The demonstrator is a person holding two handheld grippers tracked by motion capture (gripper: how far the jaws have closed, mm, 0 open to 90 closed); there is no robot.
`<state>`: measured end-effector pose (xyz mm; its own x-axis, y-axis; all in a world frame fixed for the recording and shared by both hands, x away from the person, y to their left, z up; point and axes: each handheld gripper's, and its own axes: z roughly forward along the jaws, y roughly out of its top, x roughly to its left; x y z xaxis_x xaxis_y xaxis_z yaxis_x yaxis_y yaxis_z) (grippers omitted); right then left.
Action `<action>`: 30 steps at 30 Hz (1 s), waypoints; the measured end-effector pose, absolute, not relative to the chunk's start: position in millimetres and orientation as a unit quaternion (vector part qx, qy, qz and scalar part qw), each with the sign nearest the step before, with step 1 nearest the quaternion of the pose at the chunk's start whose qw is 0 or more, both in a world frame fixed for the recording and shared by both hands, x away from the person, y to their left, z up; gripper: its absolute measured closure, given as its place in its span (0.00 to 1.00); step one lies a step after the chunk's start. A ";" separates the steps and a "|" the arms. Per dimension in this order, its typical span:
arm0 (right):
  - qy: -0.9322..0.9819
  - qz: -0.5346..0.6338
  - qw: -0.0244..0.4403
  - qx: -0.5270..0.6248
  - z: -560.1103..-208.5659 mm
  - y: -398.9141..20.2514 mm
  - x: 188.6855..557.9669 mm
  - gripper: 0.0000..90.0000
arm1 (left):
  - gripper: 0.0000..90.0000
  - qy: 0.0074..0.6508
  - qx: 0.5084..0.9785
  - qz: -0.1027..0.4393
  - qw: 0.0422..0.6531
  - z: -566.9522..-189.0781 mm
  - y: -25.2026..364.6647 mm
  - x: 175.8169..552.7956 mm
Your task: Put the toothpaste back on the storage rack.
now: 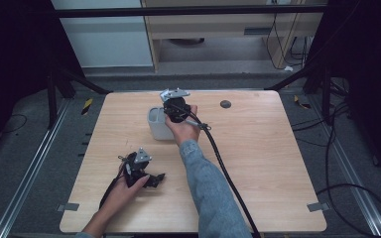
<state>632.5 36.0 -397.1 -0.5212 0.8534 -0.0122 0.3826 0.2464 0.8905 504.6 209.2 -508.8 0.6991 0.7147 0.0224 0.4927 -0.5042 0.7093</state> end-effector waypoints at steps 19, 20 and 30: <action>0.748 0.451 0.257 0.413 -399.8 42.4 632.1 0.88 | 0.00 0.354 0.853 0.158 0.350 -508.8 209.2 504.6; 0.749 0.450 0.258 0.412 -399.8 42.9 632.2 0.88 | 0.00 0.354 0.853 0.159 0.350 -508.8 209.2 504.6; 0.753 0.446 0.259 0.409 -399.7 48.3 633.0 0.87 | 0.00 0.354 0.853 0.158 0.350 -508.8 209.2 504.6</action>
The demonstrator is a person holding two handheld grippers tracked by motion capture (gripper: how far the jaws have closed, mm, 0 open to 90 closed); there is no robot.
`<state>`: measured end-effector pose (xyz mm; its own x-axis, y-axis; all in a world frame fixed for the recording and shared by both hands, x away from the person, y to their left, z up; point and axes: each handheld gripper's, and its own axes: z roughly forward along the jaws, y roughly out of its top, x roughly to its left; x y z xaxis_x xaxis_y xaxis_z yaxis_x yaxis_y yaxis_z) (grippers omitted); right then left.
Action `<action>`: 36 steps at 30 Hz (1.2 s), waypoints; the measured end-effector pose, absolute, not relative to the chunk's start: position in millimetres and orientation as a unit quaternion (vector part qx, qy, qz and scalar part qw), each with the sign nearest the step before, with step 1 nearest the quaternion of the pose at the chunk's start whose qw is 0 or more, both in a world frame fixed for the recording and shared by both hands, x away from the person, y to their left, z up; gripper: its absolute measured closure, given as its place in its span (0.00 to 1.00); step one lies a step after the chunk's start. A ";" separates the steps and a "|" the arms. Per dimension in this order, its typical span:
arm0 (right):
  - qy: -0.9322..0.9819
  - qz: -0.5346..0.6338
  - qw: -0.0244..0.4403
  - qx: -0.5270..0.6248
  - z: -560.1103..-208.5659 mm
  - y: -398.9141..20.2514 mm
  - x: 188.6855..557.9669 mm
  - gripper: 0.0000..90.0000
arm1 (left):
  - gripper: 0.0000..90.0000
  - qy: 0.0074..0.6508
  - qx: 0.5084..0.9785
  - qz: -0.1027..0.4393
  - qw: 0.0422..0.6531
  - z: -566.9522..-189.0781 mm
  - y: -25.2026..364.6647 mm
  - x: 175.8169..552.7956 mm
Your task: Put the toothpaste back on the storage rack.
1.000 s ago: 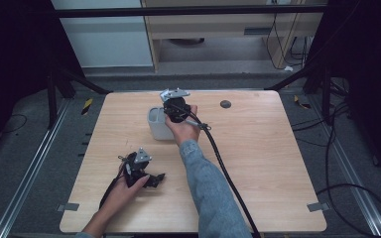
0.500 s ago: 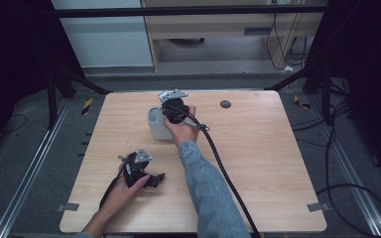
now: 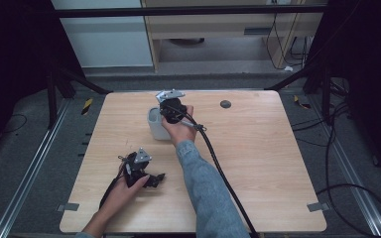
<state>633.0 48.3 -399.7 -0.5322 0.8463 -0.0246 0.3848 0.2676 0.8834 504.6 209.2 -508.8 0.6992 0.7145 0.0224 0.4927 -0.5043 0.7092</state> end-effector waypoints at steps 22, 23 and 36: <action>0.769 0.439 0.237 0.399 -394.7 53.2 635.8 0.82 | 0.00 0.354 0.853 0.158 0.350 -508.8 209.2 504.6; 0.768 0.441 0.235 0.400 -393.1 50.7 634.4 0.80 | 0.00 0.354 0.853 0.158 0.350 -508.8 209.2 504.6; 0.762 0.445 0.241 0.404 -379.9 22.0 618.6 0.80 | 0.00 0.354 0.853 0.158 0.350 -508.7 209.2 504.6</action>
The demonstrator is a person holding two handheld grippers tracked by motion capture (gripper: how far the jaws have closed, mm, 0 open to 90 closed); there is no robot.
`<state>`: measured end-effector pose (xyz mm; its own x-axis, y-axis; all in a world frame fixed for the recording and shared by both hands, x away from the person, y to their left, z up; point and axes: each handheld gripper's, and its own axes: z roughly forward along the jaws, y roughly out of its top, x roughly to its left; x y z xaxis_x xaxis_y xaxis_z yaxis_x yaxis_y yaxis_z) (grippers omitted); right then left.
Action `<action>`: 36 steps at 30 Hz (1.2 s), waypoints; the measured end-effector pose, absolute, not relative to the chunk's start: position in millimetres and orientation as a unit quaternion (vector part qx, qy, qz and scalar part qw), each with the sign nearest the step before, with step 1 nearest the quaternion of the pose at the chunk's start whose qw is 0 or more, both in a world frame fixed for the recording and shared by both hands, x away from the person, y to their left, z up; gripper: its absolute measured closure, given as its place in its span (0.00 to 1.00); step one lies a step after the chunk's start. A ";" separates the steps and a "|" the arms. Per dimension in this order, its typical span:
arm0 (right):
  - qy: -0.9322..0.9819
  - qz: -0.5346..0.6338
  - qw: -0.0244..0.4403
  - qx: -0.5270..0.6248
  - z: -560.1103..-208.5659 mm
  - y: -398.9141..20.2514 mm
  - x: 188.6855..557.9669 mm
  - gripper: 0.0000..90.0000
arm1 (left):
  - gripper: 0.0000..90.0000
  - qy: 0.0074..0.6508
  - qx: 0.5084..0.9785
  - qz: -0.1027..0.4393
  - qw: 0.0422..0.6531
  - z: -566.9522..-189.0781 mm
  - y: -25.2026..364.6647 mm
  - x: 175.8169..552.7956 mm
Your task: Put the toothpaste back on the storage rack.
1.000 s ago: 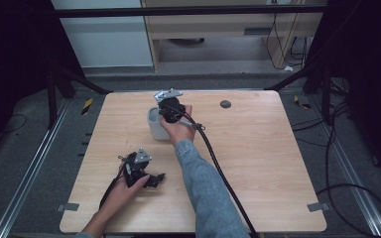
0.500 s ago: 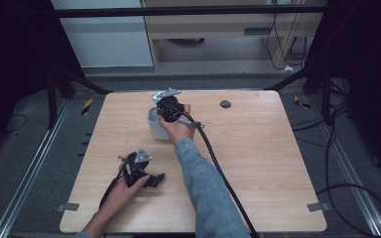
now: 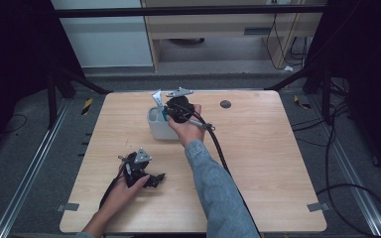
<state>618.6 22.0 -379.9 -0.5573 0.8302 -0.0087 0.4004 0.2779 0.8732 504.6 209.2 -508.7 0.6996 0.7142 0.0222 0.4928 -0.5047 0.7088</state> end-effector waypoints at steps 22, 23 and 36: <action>0.745 0.440 0.272 0.420 -355.5 -40.7 598.4 0.77 | 0.00 0.355 0.852 0.159 0.350 -508.7 208.9 504.7; 0.745 0.440 0.272 0.421 -355.0 -43.0 597.5 0.77 | 0.00 0.355 0.852 0.159 0.350 -508.7 208.9 504.7; 0.736 0.436 0.276 0.438 -344.9 -69.7 591.0 0.50 | 0.00 0.355 0.852 0.159 0.350 -508.7 208.9 504.7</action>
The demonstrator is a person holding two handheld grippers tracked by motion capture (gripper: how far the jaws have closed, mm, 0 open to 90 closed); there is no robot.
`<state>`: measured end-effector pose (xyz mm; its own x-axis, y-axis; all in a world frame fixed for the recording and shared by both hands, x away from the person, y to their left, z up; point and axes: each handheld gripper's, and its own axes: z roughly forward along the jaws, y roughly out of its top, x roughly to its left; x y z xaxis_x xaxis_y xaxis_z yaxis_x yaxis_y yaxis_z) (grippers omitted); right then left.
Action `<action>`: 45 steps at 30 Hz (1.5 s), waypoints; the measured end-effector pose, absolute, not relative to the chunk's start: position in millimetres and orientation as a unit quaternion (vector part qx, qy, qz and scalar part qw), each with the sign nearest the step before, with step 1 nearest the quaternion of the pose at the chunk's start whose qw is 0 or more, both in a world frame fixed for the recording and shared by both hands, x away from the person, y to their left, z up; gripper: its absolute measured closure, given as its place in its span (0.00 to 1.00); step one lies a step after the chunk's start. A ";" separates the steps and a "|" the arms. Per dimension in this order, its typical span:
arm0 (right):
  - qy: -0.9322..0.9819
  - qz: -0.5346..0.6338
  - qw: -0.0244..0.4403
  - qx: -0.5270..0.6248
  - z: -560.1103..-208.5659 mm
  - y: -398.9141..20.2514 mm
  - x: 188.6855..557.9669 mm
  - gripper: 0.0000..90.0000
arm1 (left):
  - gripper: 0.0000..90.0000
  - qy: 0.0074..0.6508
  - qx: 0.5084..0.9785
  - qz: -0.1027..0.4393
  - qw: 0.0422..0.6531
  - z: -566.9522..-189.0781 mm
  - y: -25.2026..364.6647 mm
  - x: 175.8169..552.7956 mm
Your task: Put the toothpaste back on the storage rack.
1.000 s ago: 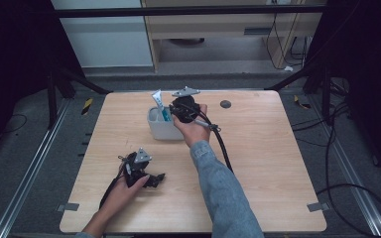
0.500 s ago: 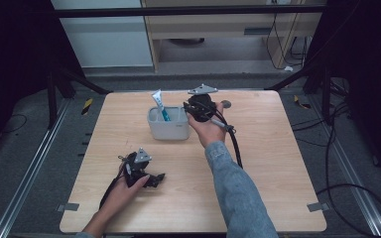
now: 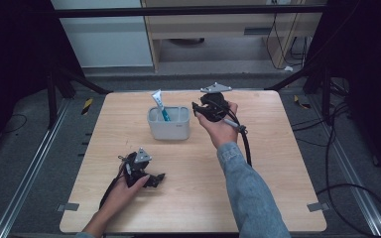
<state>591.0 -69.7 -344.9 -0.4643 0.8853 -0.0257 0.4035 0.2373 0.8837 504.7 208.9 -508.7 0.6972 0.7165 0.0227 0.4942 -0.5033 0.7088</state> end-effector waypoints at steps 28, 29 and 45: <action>0.751 0.404 0.286 0.437 -338.1 -120.6 573.4 0.12 | 0.00 0.355 0.852 0.159 0.350 -508.7 208.9 504.7; 0.751 0.403 0.288 0.437 -338.9 -124.5 572.2 0.11 | 0.00 0.355 0.852 0.159 0.350 -508.7 208.9 504.7; 0.757 0.378 0.297 0.443 -353.9 -161.2 560.0 0.09 | 0.00 0.355 0.853 0.159 0.349 -508.6 209.0 504.6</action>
<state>560.0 -161.2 -353.9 -0.4314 0.8948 -0.1151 0.4447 0.3219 0.8358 504.6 209.0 -508.6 0.6975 0.7162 0.0233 0.4949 -0.5049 0.7072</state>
